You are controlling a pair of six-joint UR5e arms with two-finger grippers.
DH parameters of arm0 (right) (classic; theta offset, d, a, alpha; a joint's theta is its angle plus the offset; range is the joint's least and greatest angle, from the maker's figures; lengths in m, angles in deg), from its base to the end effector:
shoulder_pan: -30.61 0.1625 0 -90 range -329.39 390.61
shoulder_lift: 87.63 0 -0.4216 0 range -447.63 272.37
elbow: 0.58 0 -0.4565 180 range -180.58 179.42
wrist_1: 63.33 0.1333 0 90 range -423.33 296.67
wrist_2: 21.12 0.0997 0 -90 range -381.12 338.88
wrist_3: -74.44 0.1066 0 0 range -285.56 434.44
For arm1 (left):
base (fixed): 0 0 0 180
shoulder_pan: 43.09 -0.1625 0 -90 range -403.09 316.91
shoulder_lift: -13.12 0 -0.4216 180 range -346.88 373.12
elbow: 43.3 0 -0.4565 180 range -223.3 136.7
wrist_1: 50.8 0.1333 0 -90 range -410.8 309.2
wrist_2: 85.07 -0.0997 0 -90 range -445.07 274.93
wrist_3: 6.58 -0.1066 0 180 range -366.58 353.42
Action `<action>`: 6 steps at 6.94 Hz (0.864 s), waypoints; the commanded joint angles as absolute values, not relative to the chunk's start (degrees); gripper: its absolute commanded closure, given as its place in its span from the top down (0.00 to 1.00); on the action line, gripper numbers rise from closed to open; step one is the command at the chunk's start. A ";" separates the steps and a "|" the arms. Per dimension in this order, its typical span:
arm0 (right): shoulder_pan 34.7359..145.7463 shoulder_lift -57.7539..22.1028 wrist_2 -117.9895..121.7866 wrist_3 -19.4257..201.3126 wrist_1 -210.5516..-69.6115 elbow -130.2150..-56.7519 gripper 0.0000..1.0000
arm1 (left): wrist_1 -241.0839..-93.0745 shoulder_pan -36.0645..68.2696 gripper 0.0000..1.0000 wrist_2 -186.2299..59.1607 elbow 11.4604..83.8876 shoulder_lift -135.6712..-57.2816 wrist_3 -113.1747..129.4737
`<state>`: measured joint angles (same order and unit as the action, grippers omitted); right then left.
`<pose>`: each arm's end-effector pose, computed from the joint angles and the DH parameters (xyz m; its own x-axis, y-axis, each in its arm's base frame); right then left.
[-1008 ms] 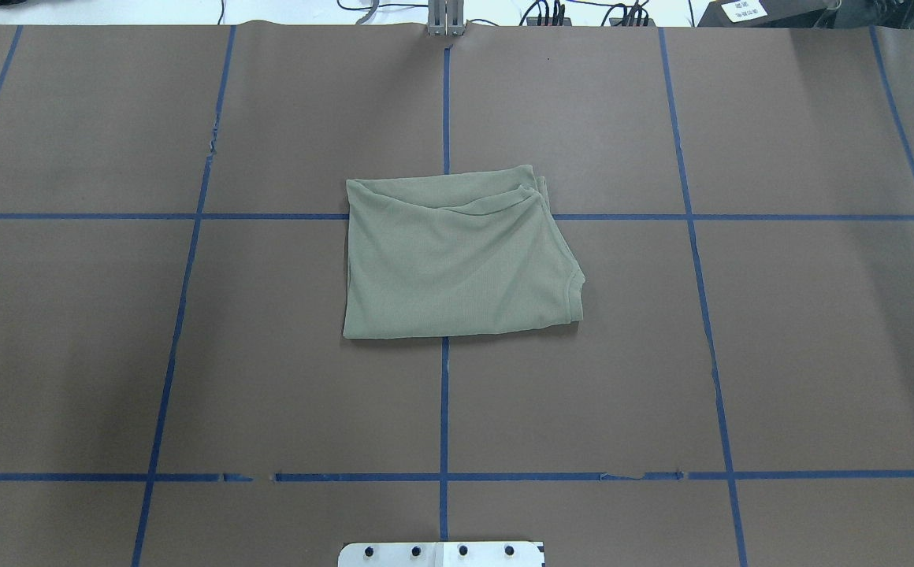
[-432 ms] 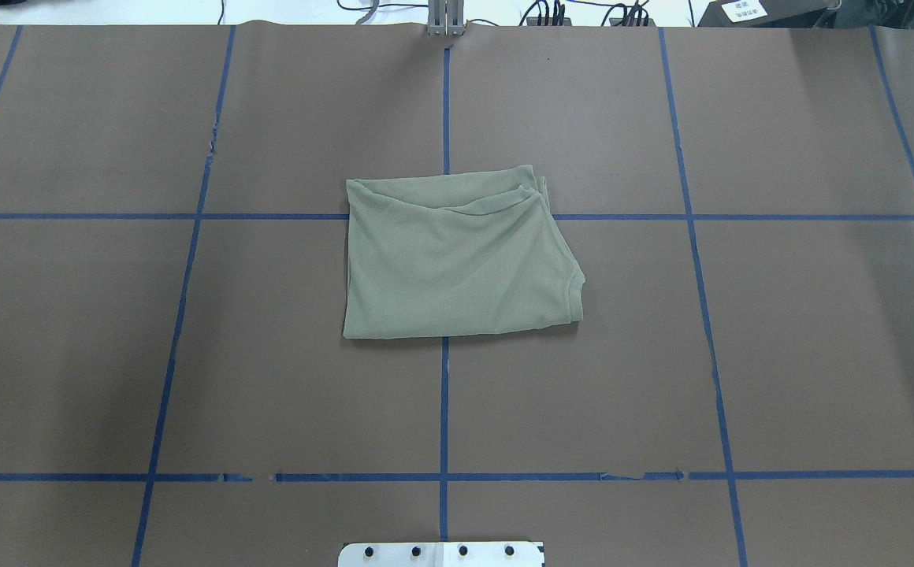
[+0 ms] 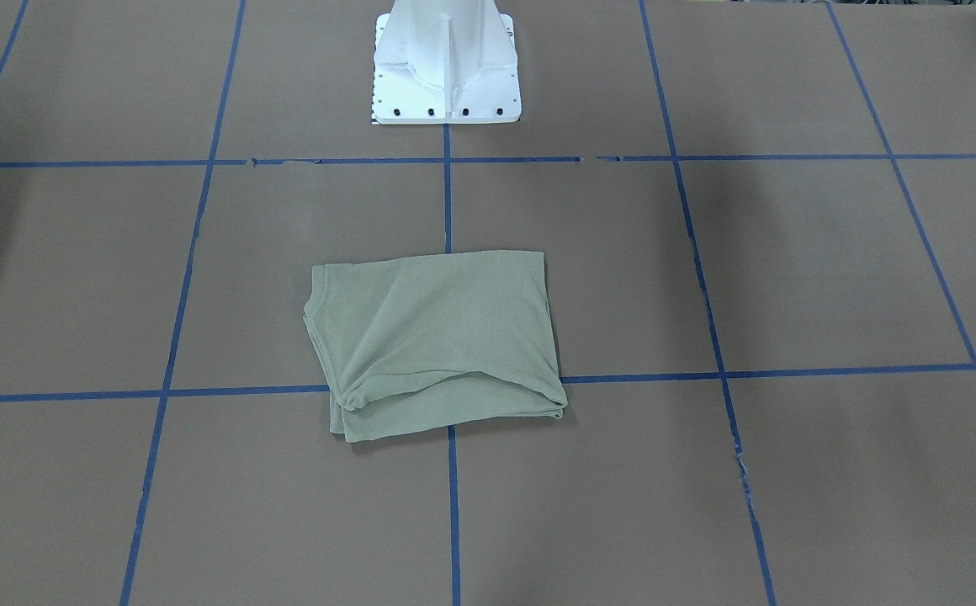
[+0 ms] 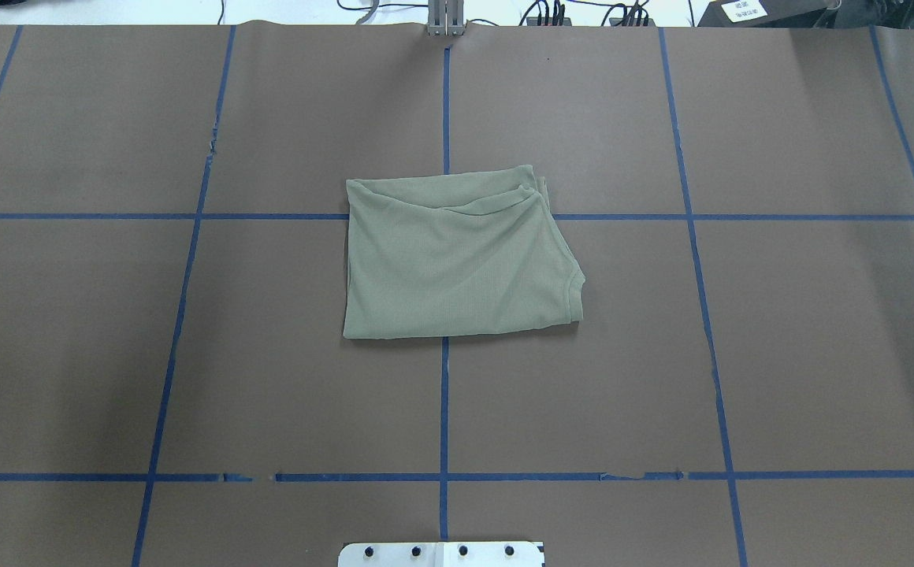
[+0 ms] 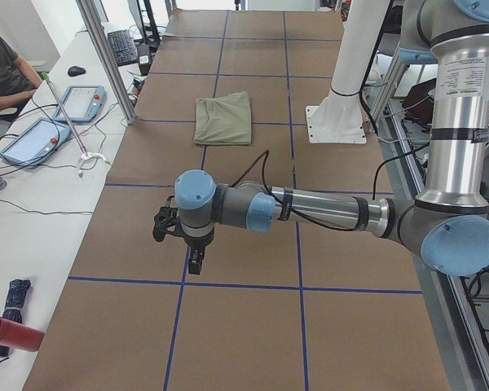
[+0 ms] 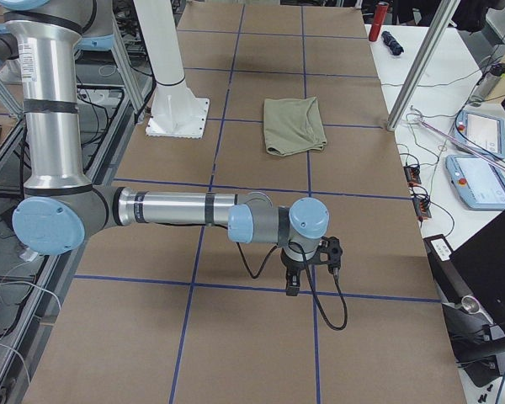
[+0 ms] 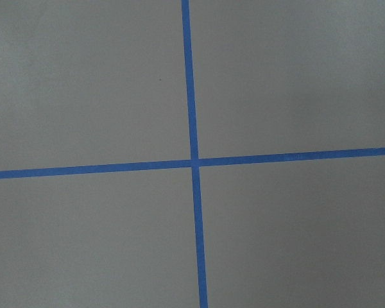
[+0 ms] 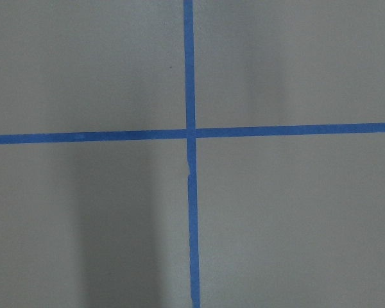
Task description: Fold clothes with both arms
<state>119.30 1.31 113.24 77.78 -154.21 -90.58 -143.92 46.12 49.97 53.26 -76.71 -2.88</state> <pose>0.0459 -0.5654 0.6515 0.7148 0.0397 0.6982 -0.0188 0.9991 -0.0376 -0.0501 -0.5639 0.5911 0.7043 0.0627 -0.7071 0.0319 0.9923 0.1198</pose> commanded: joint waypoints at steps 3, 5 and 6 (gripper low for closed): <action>119.29 1.31 113.35 77.78 -154.21 -90.75 1.00 | -143.26 46.03 1.00 49.41 53.21 -75.30 -2.89; 119.29 1.40 113.61 77.78 -154.39 -90.66 1.00 | -141.87 46.03 1.00 49.49 54.08 -73.02 -2.98; 119.29 1.40 113.61 77.78 -154.65 -90.66 1.00 | -138.98 46.03 1.00 49.49 54.96 -73.02 -2.98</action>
<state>119.29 1.37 113.56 77.78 -154.41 -90.67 -141.53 46.03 49.49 54.11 -73.43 -2.95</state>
